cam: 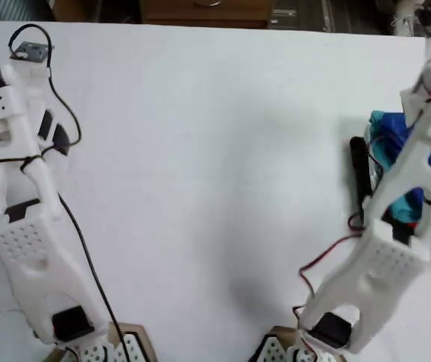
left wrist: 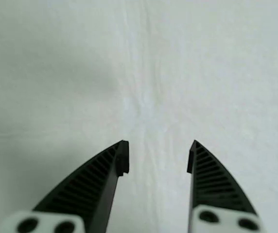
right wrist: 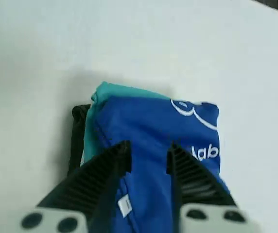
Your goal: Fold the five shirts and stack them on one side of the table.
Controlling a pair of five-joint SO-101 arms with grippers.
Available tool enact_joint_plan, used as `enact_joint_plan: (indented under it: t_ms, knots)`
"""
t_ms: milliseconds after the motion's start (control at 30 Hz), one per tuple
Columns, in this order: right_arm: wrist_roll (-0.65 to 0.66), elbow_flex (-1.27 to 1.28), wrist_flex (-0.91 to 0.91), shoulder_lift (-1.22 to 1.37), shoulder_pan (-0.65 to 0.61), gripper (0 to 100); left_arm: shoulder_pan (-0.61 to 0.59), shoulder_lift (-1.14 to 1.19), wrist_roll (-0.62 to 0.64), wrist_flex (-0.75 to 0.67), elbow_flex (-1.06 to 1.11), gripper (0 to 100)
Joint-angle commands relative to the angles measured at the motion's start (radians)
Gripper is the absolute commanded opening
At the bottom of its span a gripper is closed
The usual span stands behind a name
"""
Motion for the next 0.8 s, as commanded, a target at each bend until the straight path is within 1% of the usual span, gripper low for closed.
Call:
enact_joint_plan:
  t_ms: [0, 100, 167, 300, 433, 533, 633, 767]
  knots:
    - [0.058, 0.405, 0.007, -0.294, 0.022, 15.8, -0.011, -0.083, -0.006, -0.023, -0.012, 22]
    - [0.120, 0.703, -0.013, -0.466, 0.025, 17.3, -0.008, -0.083, -0.006, -0.028, -0.008, 22]
    - [0.144, 0.835, -0.056, -0.556, 0.039, 18.0, -0.008, -0.083, -0.006, -0.028, -0.005, 22]
    - [0.199, 1.014, -0.194, -0.653, 0.125, 17.9, -0.008, -0.084, -0.006, -0.025, -0.005, 22]
    - [0.262, 1.122, -0.295, -0.656, 0.217, 17.8, -0.009, -0.084, -0.035, -0.023, -0.005, 22]
    - [0.305, 1.163, -0.374, -0.657, 0.262, 17.7, -0.008, -0.084, -0.037, -0.021, -0.005, 22]
    - [0.344, 1.203, -0.430, -0.656, 0.280, 17.7, -0.006, -0.084, -0.034, -0.021, -0.005, 22]
    - [0.347, 1.270, -0.492, -0.656, 0.275, 17.7, -0.006, -0.084, -0.032, -0.020, -0.005, 22]
